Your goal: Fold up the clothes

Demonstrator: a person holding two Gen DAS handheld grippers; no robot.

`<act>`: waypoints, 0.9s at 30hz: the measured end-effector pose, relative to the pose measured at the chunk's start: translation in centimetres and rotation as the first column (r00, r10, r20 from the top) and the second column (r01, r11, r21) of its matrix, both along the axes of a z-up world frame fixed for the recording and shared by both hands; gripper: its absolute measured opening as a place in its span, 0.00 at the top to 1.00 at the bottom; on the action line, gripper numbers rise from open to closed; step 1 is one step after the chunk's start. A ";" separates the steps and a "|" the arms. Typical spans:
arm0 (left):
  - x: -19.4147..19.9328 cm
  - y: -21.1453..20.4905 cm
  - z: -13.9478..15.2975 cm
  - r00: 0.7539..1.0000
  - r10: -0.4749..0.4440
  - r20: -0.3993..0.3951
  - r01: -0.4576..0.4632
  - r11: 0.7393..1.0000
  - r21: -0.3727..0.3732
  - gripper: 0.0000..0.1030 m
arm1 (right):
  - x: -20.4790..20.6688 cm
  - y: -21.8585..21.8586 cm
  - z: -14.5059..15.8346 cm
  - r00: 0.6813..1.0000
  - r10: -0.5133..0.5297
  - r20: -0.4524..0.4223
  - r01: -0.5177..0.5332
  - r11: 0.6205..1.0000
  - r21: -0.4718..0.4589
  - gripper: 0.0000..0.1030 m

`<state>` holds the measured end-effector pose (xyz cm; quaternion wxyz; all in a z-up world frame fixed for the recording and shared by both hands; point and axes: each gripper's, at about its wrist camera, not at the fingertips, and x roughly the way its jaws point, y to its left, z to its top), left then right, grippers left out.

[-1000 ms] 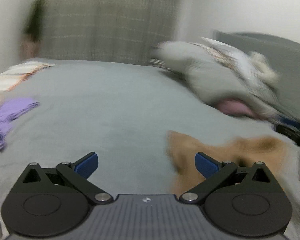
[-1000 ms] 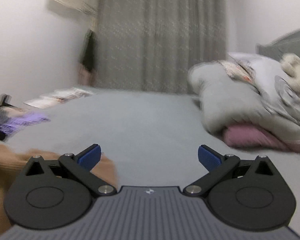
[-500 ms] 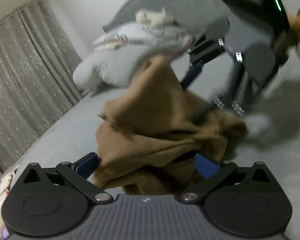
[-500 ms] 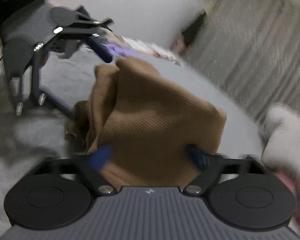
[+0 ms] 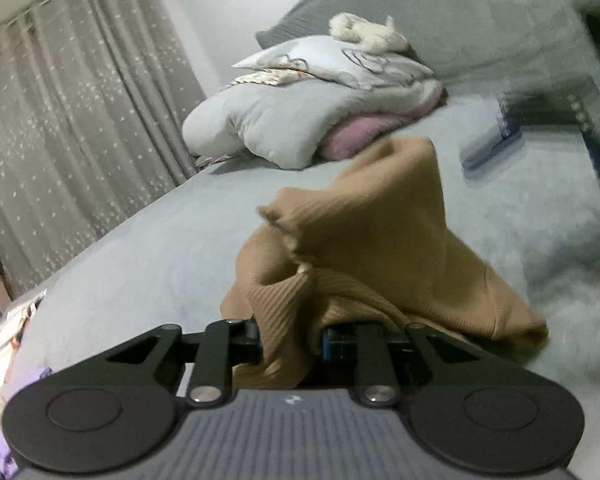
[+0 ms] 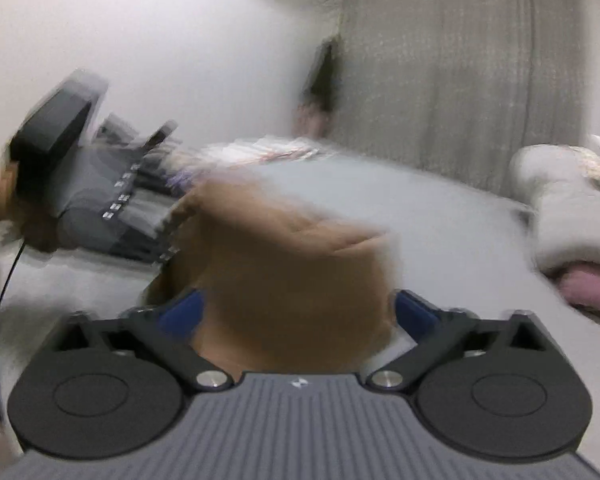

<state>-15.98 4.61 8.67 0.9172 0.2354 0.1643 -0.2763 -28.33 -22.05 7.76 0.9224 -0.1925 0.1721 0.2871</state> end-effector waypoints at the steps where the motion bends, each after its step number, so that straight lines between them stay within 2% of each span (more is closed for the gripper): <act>1: 0.1 0.2 0.3 1.000 0.002 -0.002 -0.002 1.000 -0.005 0.77 | -0.2 1.9 -1.3 0.999 -0.015 0.044 0.020 0.992 -0.122 0.06; 2: -0.2 -0.9 0.6 1.000 0.018 -0.003 -0.018 1.000 -0.020 0.77 | -0.3 3.7 -2.5 0.996 -0.024 0.088 0.044 0.970 -0.238 0.17; 3: -0.6 -2.5 1.0 0.999 0.039 -0.005 -0.039 0.998 -0.040 0.77 | 0.0 4.1 -3.0 0.995 -0.040 0.089 0.062 0.962 -0.267 0.64; 4: -0.5 -2.6 1.5 0.998 0.065 -0.006 -0.065 0.996 -0.065 0.77 | 1.1 3.0 -2.6 0.993 -0.096 0.071 0.111 0.966 -0.235 0.82; 5: -0.4 -2.4 1.9 0.996 0.085 -0.006 -0.085 0.992 -0.088 0.77 | 2.1 1.9 -2.3 0.987 -0.152 0.052 0.159 0.966 -0.204 0.83; 7: 0.1 -0.7 3.5 0.987 0.160 -0.028 -0.162 0.968 -0.191 0.78 | 3.1 0.0 -1.3 0.974 -0.225 0.035 0.228 0.963 -0.145 0.85; 8: 0.3 0.3 4.4 0.981 0.192 -0.039 -0.195 0.951 -0.240 0.78 | 3.2 -2.2 0.7 0.955 -0.289 0.067 0.293 0.953 -0.071 0.85; 9: 0.6 1.2 5.2 0.975 0.218 -0.040 -0.221 0.936 -0.276 0.78 | 3.0 -2.9 1.4 0.945 -0.313 0.092 0.318 0.947 -0.052 0.85; 10: 0.4 2.0 6.0 0.970 0.240 -0.036 -0.240 0.923 -0.301 0.78 | 2.4 -5.6 3.9 0.906 -0.388 0.168 0.391 0.920 0.017 0.85; 12: -0.1 2.8 7.2 0.968 0.248 -0.030 -0.243 0.908 -0.340 0.78 | 1.2 -9.0 6.7 0.879 -0.434 0.196 0.407 0.898 0.165 0.85; 13: -0.7 3.7 8.5 0.975 0.222 -0.032 -0.216 0.890 -0.403 0.78 | 0.4 -10.9 8.3 0.865 -0.457 0.209 0.404 0.880 0.252 0.85; 14: -1.3 4.2 9.7 0.980 0.196 -0.032 -0.189 0.870 -0.455 0.78 | -0.3 -11.8 9.3 0.853 -0.468 0.230 0.400 0.871 0.286 0.85; 15: -1.6 4.4 10.3 0.982 0.188 -0.030 -0.179 0.863 -0.473 0.78 | -1.3 -12.7 10.9 0.837 -0.479 0.263 0.390 0.861 0.327 0.85; 18: -4.1 5.4 14.3 0.989 0.149 -0.008 -0.128 0.815 -0.565 0.78 | -2.8 -13.0 13.9 0.827 -0.467 0.313 0.340 0.859 0.383 0.85; 20: -5.9 6.5 17.0 0.994 0.112 -0.001 -0.087 0.765 -0.638 0.78 | -5.7 -13.9 16.4 0.811 -0.447 0.377 0.274 0.860 0.432 0.85; 21: -6.5 6.6 18.3 0.996 0.087 0.013 -0.056 0.739 -0.671 0.78 | -6.0 -12.9 17.6 0.803 -0.442 0.399 0.251 0.859 0.446 0.85; 24: -9.0 7.3 21.5 0.997 0.020 0.076 0.042 0.676 -0.736 0.77 | -9.3 -12.4 22.3 0.766 -0.431 0.478 0.167 0.851 0.499 0.85; 25: -9.4 7.3 22.1 0.996 0.009 0.086 0.059 0.662 -0.747 0.75 | -9.5 -12.1 22.7 0.764 -0.429 0.482 0.158 0.849 0.504 0.85; 27: -9.8 7.4 23.0 0.995 0.006 0.099 0.072 0.648 -0.758 0.61 | -9.7 -13.4 24.2 0.769 -0.426 0.477 0.125 0.832 0.541 0.85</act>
